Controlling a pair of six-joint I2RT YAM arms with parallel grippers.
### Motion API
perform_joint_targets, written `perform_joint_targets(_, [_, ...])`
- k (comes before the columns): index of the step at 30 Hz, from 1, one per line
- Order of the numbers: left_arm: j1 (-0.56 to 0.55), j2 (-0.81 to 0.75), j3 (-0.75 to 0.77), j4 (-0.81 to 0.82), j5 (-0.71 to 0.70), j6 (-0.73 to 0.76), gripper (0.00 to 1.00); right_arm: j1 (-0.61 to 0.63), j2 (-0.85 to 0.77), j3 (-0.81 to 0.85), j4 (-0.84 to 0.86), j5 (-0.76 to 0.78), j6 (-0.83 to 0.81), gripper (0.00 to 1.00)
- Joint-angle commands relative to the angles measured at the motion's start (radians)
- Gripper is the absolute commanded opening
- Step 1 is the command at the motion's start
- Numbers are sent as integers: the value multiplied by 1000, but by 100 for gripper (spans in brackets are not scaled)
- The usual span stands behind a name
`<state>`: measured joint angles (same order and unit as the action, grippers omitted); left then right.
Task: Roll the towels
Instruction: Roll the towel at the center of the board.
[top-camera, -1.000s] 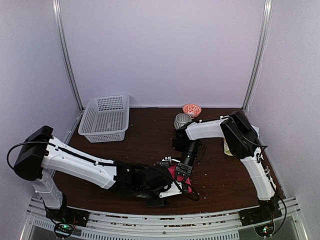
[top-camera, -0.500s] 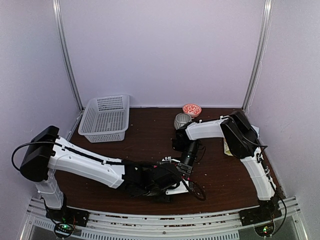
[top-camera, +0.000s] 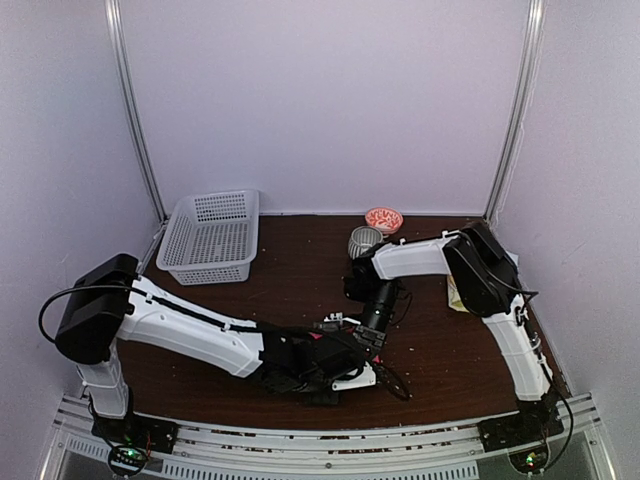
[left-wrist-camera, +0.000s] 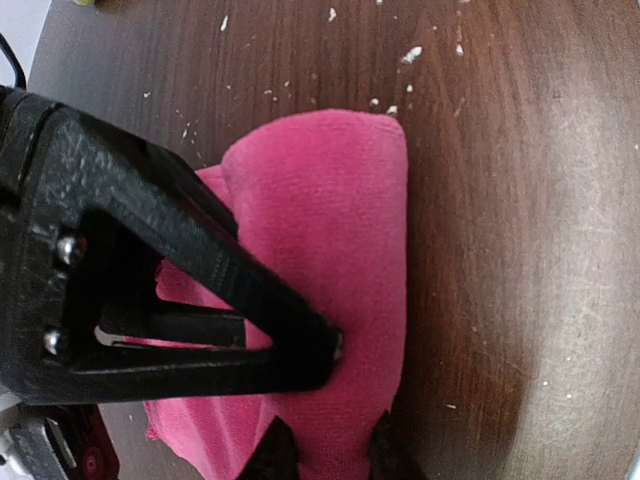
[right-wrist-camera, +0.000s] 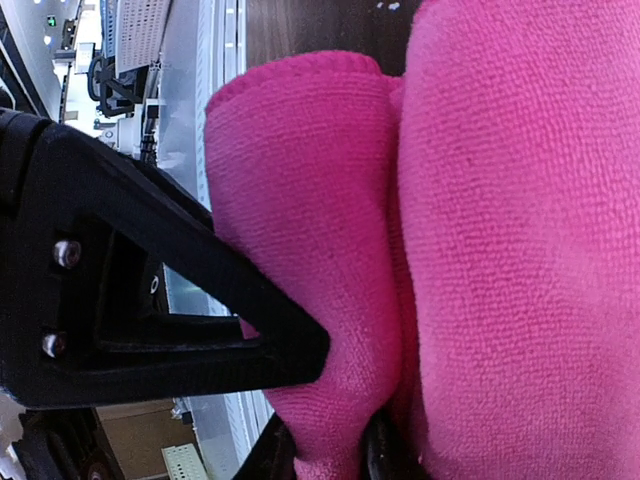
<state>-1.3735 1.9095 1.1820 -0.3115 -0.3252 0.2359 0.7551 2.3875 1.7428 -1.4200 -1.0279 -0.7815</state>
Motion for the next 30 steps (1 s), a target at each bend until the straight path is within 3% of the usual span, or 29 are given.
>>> perform_joint_targets(1, [12, 39, 11, -40, 63, -21, 15, 3, -108, -18, 61, 92, -32, 30])
perform_joint_targets(4, [18, 23, 7, -65, 117, -43, 11, -29, -215, 3, 62, 102, -19, 36])
perform_joint_targets(9, [45, 2, 50, -146, 302, -96, 10, -139, -360, 58, 62, 117, 49, 38])
perform_joint_targets(12, [85, 23, 84, -168, 460, -129, 11, -217, -474, 127, 63, 70, 45, 38])
perform_joint_targets(14, [141, 61, 116, -197, 658, -152, 11, -258, -570, 159, 86, 30, 34, 38])
perform_joint_targets(16, [195, 108, 150, -212, 819, -180, 12, -264, -708, 89, 264, 23, 129, 37])
perform_joint_targets(18, [212, 160, 203, -249, 880, -179, 12, -264, -856, -55, 496, 39, 269, 39])
perform_joint_targets(20, [227, 206, 222, -252, 915, -189, 12, -263, -970, -175, 615, 36, 316, 42])
perform_joint_targets(25, [281, 297, 237, -228, 1007, -246, 12, -219, -1104, -248, 470, -76, 106, 46])
perform_joint_targets(28, [325, 333, 233, -194, 1082, -293, 11, -156, -1145, -338, 440, 2, 35, 43])
perform_joint_targets(30, [345, 339, 229, -169, 1080, -328, 12, -126, -1167, -434, 515, 74, 58, 41])
